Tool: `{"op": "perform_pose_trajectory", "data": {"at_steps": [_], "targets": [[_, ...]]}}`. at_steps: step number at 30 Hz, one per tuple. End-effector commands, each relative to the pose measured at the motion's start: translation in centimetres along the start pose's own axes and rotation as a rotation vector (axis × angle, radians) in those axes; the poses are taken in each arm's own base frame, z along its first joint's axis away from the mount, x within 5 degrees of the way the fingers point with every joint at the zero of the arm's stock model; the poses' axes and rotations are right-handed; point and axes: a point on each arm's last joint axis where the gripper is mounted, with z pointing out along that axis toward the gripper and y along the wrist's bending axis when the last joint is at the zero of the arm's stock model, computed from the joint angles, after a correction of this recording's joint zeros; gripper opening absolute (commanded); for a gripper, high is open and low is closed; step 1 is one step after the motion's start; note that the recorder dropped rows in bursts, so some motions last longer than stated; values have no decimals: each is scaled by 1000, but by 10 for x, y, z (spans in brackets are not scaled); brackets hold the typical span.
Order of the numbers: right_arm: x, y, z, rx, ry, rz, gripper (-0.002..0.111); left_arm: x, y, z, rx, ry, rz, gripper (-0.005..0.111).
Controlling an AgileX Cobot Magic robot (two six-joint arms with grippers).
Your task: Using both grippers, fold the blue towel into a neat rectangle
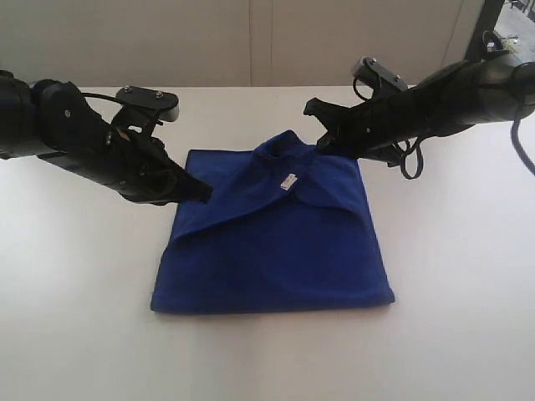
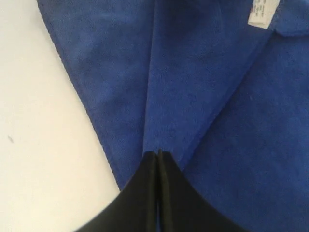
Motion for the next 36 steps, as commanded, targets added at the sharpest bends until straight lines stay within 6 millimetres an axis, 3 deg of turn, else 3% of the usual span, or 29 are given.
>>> {"op": "perform_pose_trajectory", "data": {"at_steps": [1, 7, 10, 17, 21, 36], "targets": [[3, 6, -3, -43, 44, -24, 0, -17, -13, 17, -5, -98, 61, 0], [5, 8, -3, -63, 72, -58, 0, -33, -38, 66, 2, -163, 130, 0], [5, 8, -3, -60, 67, -58, 0, -44, -44, 83, -13, -202, 257, 1], [5, 7, -3, -58, 64, -104, 0, -51, -45, 107, -62, -250, 559, 38], [5, 7, -3, -54, 67, -155, 0, -47, -51, 111, -70, -238, 746, 44], [5, 6, -3, -45, 68, -171, 0, -58, -74, 88, -29, -256, 590, 44]]}}
